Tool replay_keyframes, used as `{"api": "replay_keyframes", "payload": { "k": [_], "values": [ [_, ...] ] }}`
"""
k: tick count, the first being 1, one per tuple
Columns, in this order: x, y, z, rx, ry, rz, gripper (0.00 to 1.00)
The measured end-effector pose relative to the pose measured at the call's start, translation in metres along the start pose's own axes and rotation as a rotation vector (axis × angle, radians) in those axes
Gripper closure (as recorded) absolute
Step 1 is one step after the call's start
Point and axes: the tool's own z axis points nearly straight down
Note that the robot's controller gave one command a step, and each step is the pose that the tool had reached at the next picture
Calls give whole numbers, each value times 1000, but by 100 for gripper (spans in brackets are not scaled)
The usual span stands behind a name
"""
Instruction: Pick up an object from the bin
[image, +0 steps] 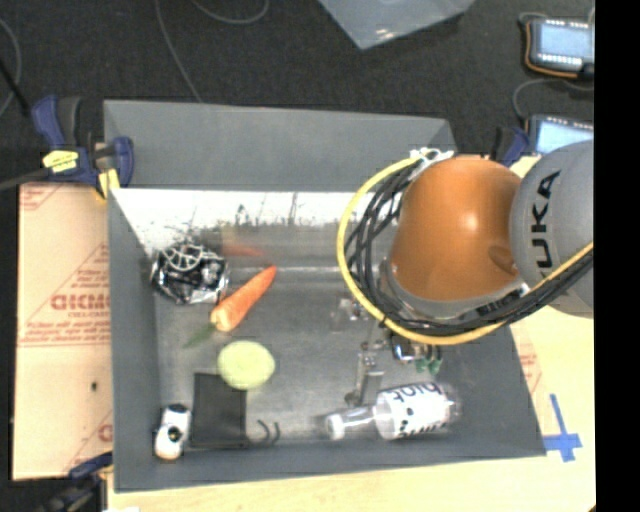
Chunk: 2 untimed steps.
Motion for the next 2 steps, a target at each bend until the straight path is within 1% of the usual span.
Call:
{"api": "replay_keyframes", "payload": {
  "k": [1,2],
  "values": [
    [-1,0,-4,-1,-9,2,0],
    [-1,14,-6,2,-8,-46,0]
  ]
}}
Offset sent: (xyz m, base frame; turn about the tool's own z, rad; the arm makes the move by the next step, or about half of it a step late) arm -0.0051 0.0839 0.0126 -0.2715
